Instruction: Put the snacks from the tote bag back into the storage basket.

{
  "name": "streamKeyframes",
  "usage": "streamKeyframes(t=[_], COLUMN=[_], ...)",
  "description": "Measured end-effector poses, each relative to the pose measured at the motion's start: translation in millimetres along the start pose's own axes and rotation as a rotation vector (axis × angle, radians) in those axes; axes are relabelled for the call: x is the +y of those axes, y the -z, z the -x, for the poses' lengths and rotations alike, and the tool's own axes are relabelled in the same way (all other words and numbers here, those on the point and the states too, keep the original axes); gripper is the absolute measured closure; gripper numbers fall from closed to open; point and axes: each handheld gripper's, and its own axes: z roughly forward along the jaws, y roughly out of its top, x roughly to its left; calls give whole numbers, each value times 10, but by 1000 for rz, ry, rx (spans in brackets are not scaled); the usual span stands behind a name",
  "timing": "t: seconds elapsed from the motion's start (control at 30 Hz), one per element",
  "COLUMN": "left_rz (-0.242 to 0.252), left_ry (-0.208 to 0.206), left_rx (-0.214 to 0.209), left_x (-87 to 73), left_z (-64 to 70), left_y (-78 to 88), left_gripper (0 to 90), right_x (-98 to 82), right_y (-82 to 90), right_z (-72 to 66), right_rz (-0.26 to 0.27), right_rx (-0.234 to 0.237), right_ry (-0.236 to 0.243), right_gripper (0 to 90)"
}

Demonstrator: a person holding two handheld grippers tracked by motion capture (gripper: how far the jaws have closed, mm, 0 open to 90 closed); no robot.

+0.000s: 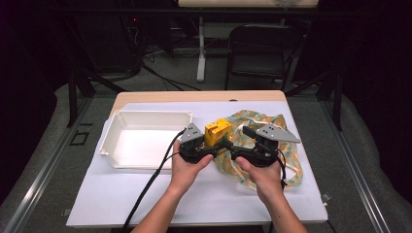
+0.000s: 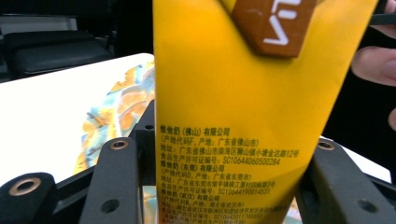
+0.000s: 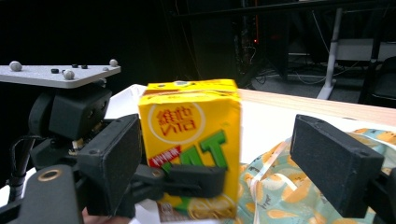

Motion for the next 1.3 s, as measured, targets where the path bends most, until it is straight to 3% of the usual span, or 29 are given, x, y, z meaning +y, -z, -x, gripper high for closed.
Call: streamKeyframes(t=[0.4,0.43,0.5,0.93,1.1,1.3], left_rz=[3,5,-4,13,26,34], left_ry=[-1,-3,-1,25,33,43], left_rx=[40,71,50,82,101,123], left_x=[-10,-11,-13,-49,-55,-88], left_z=[-137,-130,-164,-317,-402,-520], left_y=[169,178,210,379,461,516], left_gripper=[511,511,511,511,511,512], right_x=[-176,-200,-298,-561,-643,-680], right_y=[90,101,132,321,364,410], right_z=[195,215,291,457,515,554], right_rz=[-23,-31,-46,-70,-96,-89], right_rx=[-94,-104,-130,-175,-176,-183], right_ry=[11,13,20,53,40,36], right_gripper=[167,168,170,155,145,145])
